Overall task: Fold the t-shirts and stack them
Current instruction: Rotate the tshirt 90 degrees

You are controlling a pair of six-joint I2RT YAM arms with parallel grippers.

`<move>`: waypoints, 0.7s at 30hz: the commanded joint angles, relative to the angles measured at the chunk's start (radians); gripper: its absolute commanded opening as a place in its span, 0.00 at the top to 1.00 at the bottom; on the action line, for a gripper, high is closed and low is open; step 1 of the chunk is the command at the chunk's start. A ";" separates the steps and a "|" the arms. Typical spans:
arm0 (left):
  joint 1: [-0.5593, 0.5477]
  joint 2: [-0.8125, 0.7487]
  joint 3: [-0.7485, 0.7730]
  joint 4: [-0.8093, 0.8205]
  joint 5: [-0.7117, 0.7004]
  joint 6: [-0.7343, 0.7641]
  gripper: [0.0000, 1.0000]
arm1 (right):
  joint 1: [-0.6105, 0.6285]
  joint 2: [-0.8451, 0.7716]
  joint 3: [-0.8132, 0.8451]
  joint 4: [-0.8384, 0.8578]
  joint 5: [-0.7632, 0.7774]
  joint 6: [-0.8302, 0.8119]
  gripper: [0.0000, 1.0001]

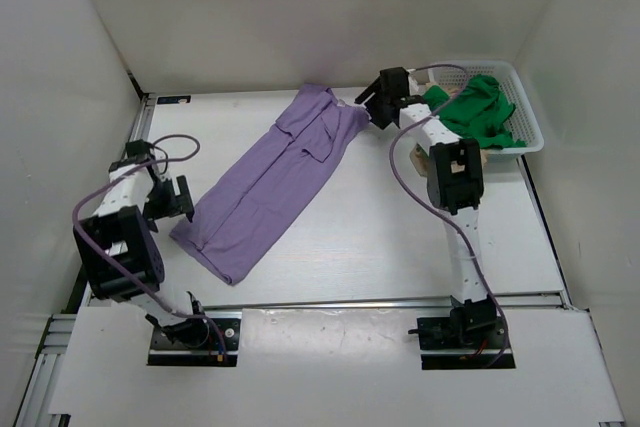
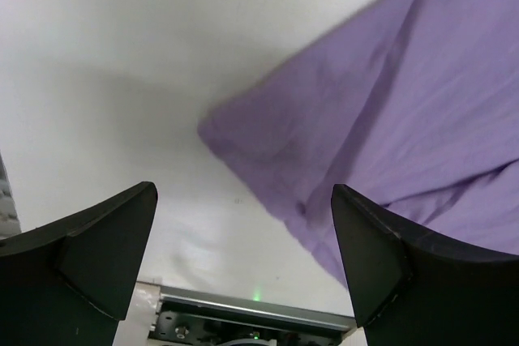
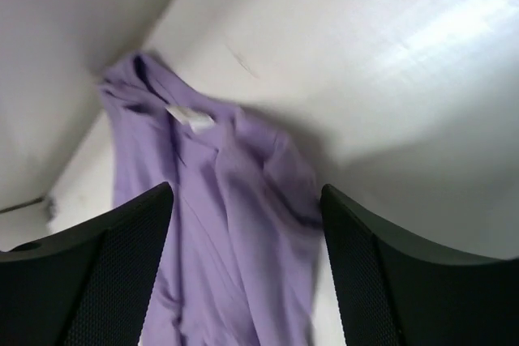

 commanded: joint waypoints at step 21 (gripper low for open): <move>0.156 -0.331 0.045 -0.045 -0.029 0.004 0.00 | 0.445 -0.624 -0.620 -0.268 -0.046 0.142 0.36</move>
